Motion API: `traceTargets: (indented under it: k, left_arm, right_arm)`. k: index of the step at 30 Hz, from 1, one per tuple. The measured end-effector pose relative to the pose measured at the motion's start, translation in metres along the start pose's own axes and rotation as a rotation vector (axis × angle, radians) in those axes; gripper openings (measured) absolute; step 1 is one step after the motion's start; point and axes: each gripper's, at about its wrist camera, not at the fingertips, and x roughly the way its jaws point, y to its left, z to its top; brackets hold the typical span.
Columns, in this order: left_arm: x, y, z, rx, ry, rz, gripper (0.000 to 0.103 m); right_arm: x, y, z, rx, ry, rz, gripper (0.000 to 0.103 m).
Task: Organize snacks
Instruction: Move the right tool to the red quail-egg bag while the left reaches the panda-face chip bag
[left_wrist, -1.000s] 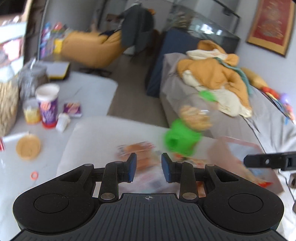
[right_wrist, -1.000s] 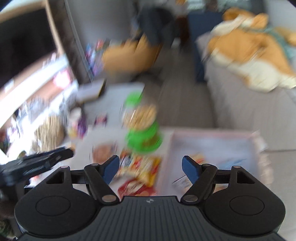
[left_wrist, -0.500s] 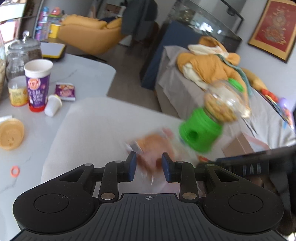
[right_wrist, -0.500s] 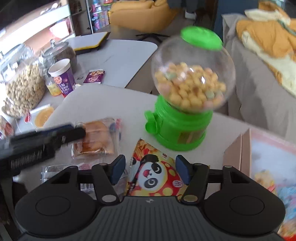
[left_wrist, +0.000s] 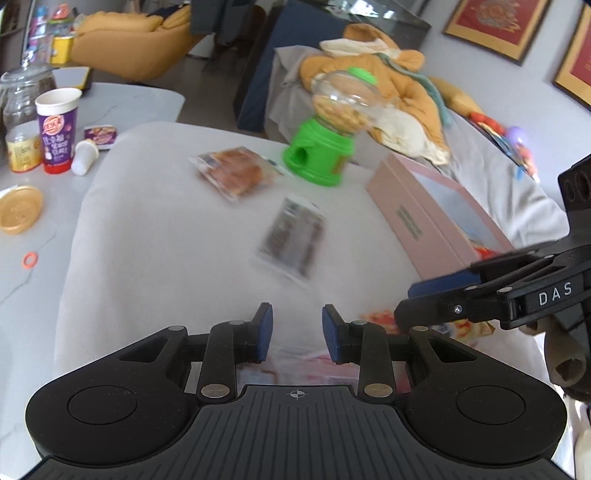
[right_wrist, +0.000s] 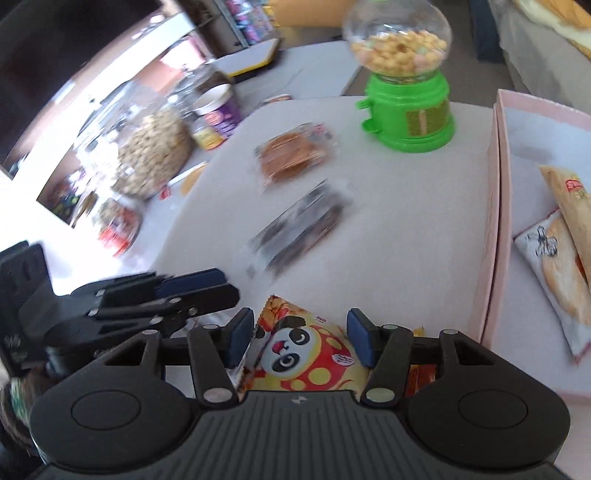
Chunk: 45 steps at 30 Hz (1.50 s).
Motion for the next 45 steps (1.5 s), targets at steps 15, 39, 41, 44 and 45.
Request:
traceTargets:
  k: [15, 39, 41, 44, 45]
  left_arm:
    - [-0.051, -0.044, -0.028, -0.042, 0.002, 0.050, 0.033]
    - [-0.005, -0.017, -0.009, -0.131, -0.033, 0.191, 0.038]
    - [0.011, -0.025, 0.000, -0.118, -0.044, 0.156, 0.039]
    - [0.024, -0.032, 0.008, -0.098, -0.055, 0.182, 0.038]
    - [0.022, -0.034, 0.009, -0.095, -0.053, 0.197, 0.038]
  right_arm:
    - [-0.061, -0.012, -0.084, -0.084, -0.169, -0.210, 0.064]
    - [-0.067, -0.056, -0.135, -0.024, -0.218, -0.323, 0.064]
    - [-0.070, -0.060, -0.141, -0.016, -0.233, -0.323, 0.066]
    - [-0.068, -0.060, -0.144, -0.008, -0.253, -0.324, 0.071]
    - [-0.066, -0.058, -0.146, -0.015, -0.260, -0.331, 0.072]
